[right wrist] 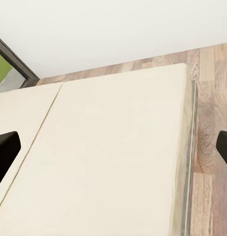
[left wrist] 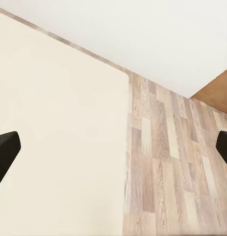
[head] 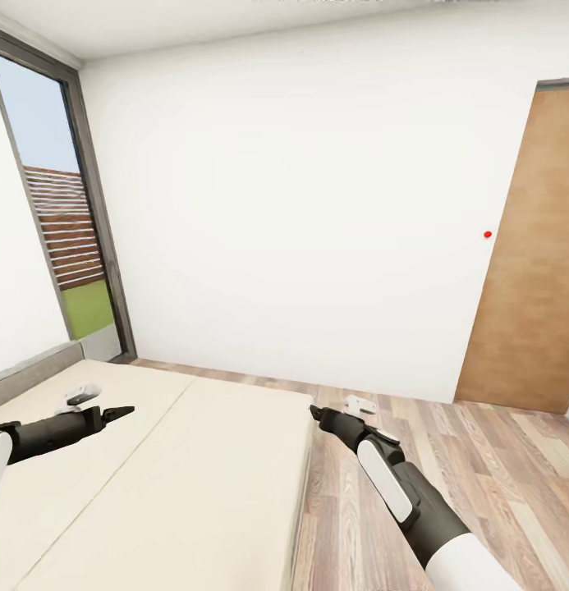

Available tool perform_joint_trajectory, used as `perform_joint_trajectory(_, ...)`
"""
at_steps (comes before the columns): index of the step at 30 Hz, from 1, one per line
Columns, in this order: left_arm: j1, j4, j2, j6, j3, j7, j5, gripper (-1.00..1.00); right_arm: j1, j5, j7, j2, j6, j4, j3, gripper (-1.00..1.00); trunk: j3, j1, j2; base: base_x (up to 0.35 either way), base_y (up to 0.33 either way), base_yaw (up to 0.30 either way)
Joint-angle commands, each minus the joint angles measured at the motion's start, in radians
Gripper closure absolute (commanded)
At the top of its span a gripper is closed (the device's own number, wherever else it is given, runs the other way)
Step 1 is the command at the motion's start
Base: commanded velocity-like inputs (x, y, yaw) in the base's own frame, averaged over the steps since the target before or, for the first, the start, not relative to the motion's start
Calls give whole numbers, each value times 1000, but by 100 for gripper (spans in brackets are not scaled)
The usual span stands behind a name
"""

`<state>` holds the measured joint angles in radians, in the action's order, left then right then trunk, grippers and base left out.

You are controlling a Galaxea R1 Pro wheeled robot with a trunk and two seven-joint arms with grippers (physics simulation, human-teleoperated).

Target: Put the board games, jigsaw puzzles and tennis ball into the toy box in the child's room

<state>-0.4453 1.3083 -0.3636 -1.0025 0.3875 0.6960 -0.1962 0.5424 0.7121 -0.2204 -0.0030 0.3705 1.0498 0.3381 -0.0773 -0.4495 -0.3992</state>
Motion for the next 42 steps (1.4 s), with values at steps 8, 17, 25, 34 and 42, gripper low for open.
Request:
perform_joint_trajectory(8,0,0,0,-5,1,3,-1,-100,1,9,-9,0,1,1,2,-100,-7,0,-1,0,13,-247)
perform_joint_trajectory(17,0,0,0,-5,1,3,-2,-100,1,9,-9,0,2,1,2,-100,-15,0,-1,0,74,-243)
perform_joint_trajectory(25,0,0,0,-5,1,3,-2,-100,1,9,-8,-1,2,1,2,-100,-18,0,-1,-37,68,-102)
perform_joint_trajectory(34,0,0,0,-5,2,2,-2,-100,1,9,-8,-2,2,1,2,-100,-19,0,-1,-60,8,-12)
perform_joint_trajectory(42,0,0,0,-5,1,2,-2,-100,1,9,-8,-2,2,1,2,-100,-19,0,-1,-6,69,-1)
